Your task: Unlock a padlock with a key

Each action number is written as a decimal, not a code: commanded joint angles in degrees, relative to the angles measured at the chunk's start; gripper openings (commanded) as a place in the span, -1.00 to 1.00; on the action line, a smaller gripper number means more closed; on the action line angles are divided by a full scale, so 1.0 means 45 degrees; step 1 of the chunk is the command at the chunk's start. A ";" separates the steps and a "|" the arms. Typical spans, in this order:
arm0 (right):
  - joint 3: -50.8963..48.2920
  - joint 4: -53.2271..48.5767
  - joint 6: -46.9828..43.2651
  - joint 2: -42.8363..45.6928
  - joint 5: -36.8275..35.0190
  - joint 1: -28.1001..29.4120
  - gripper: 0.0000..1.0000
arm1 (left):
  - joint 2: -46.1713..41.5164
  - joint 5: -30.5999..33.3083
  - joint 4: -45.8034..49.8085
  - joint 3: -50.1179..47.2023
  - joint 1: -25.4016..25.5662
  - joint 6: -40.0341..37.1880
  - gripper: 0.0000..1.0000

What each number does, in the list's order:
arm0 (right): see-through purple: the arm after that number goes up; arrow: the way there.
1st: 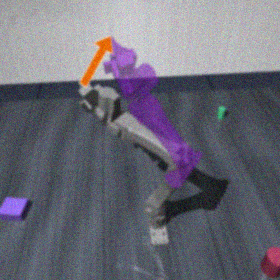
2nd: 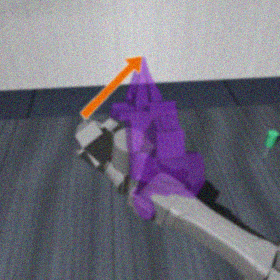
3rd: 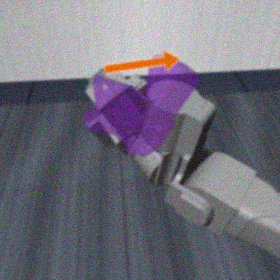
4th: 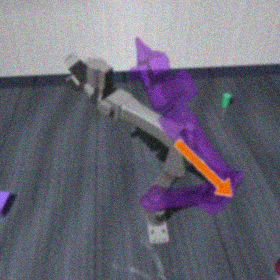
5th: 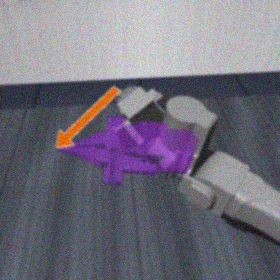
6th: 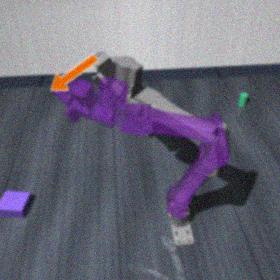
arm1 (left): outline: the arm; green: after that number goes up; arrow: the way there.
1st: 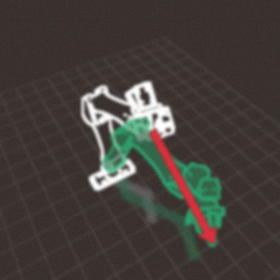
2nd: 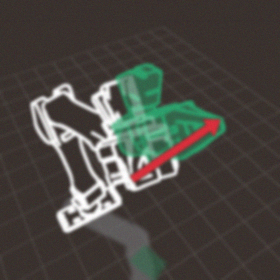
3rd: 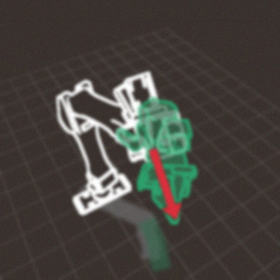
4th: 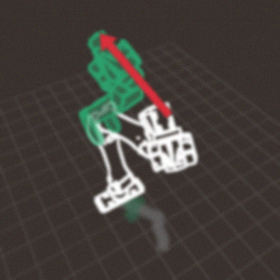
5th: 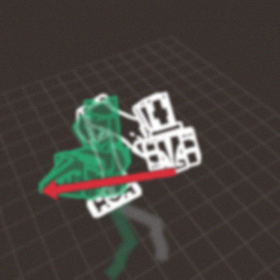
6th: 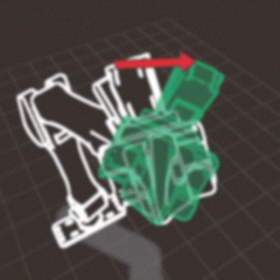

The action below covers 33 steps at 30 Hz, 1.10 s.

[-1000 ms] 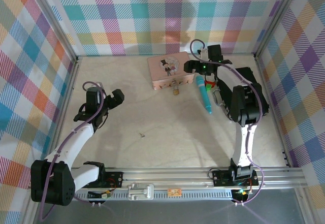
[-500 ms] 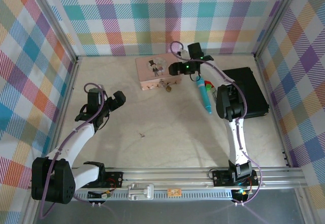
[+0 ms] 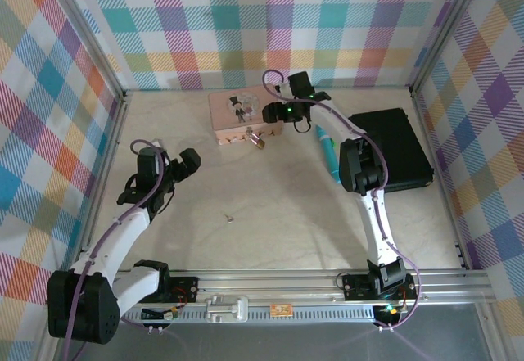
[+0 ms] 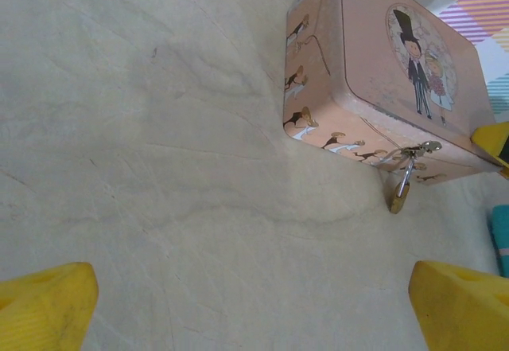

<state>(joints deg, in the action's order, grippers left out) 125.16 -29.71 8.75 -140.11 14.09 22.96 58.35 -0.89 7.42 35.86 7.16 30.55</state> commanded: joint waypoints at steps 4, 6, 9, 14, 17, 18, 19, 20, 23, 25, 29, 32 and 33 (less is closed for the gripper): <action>-0.0867 -0.1325 -0.1539 -0.0125 -0.0883 0.0980 0.11 | -0.0575 -0.0703 0.0353 -0.0743 0.0143 0.0586 1.00; -0.1771 -0.1267 -0.1936 0.0363 -0.1162 0.1245 0.08 | -0.0698 -0.1072 0.0374 -0.0937 0.0128 0.0760 0.99; -0.3240 -0.0949 -0.2243 0.1204 -0.1280 0.1552 0.07 | -0.0926 -0.1403 0.0392 -0.1234 0.0167 0.1024 1.00; -0.4649 -0.0924 -0.1702 0.2224 -0.1062 0.1752 0.06 | -0.1458 -0.1424 0.0709 -0.1559 0.0295 0.1252 1.00; -0.5296 -0.0622 -0.1387 0.2898 -0.1086 0.1848 0.08 | -0.1697 -0.1340 0.0837 -0.1635 0.0372 0.1317 0.99; -0.5253 -0.0602 -0.1275 0.3021 -0.1013 0.1851 0.10 | -0.1735 -0.1282 0.0880 -0.1630 0.0383 0.1303 0.99; -0.5058 -0.0712 -0.1229 0.3099 -0.0994 0.1851 0.13 | -0.1755 -0.1222 0.0891 -0.1602 0.0382 0.1298 0.99; -0.4804 -0.0865 -0.1214 0.3100 -0.0964 0.1851 0.15 | -0.1747 -0.1178 0.0880 -0.1553 0.0387 0.1299 1.00; -0.3850 -0.1266 -0.1152 0.3028 -0.0962 0.1851 0.25 | -0.1667 -0.1248 0.0773 -0.1351 0.0425 0.1353 0.99; -0.3376 -0.1249 -0.1117 0.2961 -0.0938 0.1863 0.29 | -0.1607 -0.1239 0.0739 -0.1221 0.0453 0.1408 0.99; -0.2129 -0.1619 -0.1172 0.2558 -0.0924 0.1856 0.32 | -0.1677 -0.1278 0.0656 -0.1230 0.0542 0.1557 0.99; -0.2098 -0.1539 -0.1302 0.2877 -0.0994 0.1880 0.35 | -0.1838 -0.1327 0.0851 -0.1262 0.0609 0.1572 0.99; -0.2379 -0.1416 -0.1348 0.3205 -0.1138 0.1919 0.37 | -0.1905 -0.1271 0.0986 -0.1269 0.0622 0.1560 0.99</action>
<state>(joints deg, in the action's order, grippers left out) 114.76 -34.54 4.45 -127.20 9.85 30.89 51.16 -6.42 10.50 29.08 9.23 36.77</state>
